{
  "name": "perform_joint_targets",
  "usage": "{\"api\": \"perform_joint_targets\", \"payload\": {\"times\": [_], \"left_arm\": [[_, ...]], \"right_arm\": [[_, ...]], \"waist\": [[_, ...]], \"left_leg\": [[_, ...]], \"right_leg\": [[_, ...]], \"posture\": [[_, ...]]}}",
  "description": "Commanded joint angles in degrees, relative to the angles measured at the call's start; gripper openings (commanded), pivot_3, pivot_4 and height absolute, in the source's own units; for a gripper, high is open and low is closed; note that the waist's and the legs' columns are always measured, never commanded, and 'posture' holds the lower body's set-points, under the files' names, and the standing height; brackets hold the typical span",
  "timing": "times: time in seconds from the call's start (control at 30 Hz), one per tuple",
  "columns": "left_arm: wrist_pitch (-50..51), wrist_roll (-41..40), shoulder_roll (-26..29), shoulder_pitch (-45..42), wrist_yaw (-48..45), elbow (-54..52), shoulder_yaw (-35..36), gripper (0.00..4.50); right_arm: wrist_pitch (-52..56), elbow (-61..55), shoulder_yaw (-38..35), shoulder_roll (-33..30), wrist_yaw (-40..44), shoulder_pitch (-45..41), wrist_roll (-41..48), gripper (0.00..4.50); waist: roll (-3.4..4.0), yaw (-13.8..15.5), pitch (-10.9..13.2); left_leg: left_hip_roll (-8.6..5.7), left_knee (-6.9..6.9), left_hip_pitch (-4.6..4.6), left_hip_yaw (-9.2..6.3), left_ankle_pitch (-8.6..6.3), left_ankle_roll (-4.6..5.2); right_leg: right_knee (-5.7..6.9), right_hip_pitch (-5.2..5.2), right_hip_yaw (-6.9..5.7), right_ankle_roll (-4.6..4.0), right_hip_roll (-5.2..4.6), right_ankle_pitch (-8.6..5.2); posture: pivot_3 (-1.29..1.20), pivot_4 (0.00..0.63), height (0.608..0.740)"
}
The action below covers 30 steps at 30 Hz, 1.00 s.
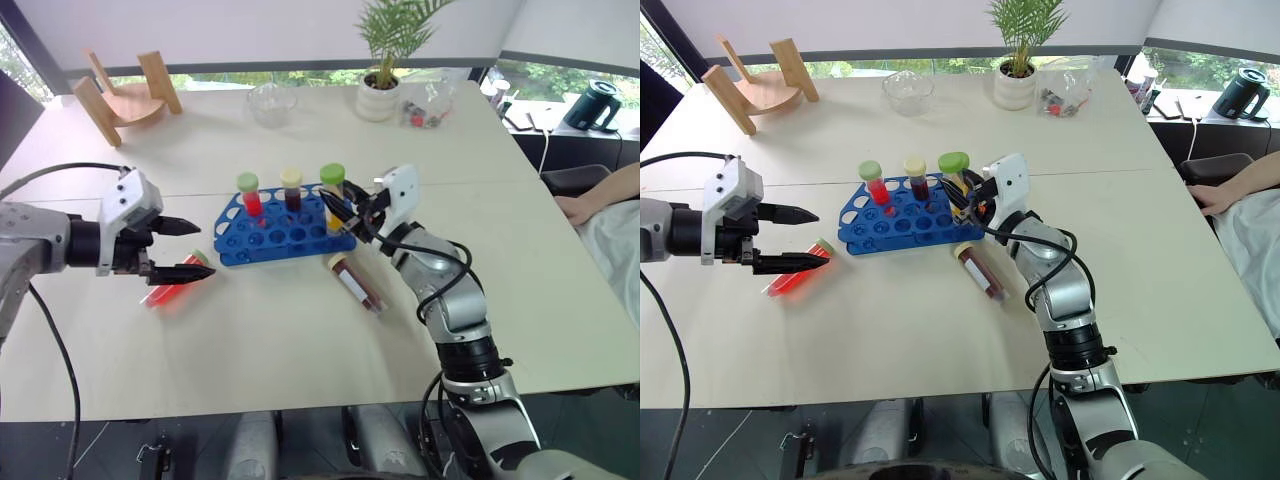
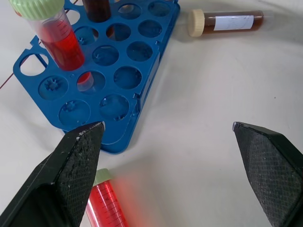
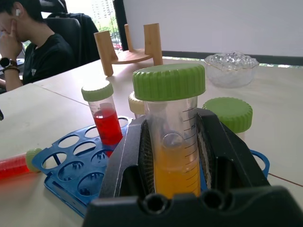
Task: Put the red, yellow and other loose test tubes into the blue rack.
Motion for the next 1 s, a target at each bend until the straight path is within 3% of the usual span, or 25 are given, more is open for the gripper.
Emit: {"api": "perform_joint_targets", "payload": {"times": [0.03, 0.67, 0.8, 0.9, 1.0], "left_arm": [[-0.58, 0.0, 0.14, -0.11, 0.32, -1.21, 2.1, 4.5], [-1.7, 1.0, -1.1, -0.44, 0.83, -0.27, 1.12, 4.5], [-2.27, 1.5, -1.31, -0.49, 0.58, 0.45, 0.98, 4.5], [-2.49, 1.57, -1.84, -0.82, 0.59, 0.6, 0.84, 4.5], [-2.64, 1.45, -2.6, -1.66, 0.61, 0.45, 0.55, 4.5]], "right_arm": [[-1.57, 1.05, -0.37, -0.89, 0.26, -0.85, -0.18, 0.85], [-3.79, 3.02, 0.64, -0.04, -1.42, 1.19, -0.65, 0.85], [-3.17, 0.75, 0.61, -0.34, -1.68, 2.21, -0.42, 2.68], [-2.15, -1.99, 0.16, -1.45, -1.84, 2.64, -0.48, 4.3], [3.45, -8.77, -1.76, -6.12, 0.64, 1.81, 1.68, 4.47]], "waist": [[0.0, 0.0, 0.0], [-0.01, 0.07, 0.0], [-0.01, 0.08, 0.0], [0.01, 0.1, 0.01], [0.01, 0.21, 0.01]], "left_leg": [[0.0, 0.0, 0.0, 0.0, 0.0, 0.0], [0.0, 0.02, 0.01, -0.01, 0.0, 0.0], [0.0, 0.02, 0.01, -0.01, 0.0, 0.0], [0.0, 0.01, 0.01, -0.01, 0.0, 0.0], [0.0, 0.02, 0.0, -0.01, 0.0, 0.0]], "right_leg": [[0.0, 0.0, 0.0, 0.0, 0.0, 0.0], [0.01, 0.02, 0.0, 0.0, 0.0, 0.0], [0.01, 0.02, 0.0, 0.0, 0.0, 0.0], [0.01, 0.02, 0.0, 0.0, 0.0, 0.0], [0.01, 0.02, 0.0, 0.0, 0.0, 0.0]], "posture": [[0.0, 0.15, 0.74], [0.0, 0.15, 0.74], [0.0, 0.15, 0.74], [0.0, 0.15, 0.74], [0.0, 0.15, 0.74]]}}
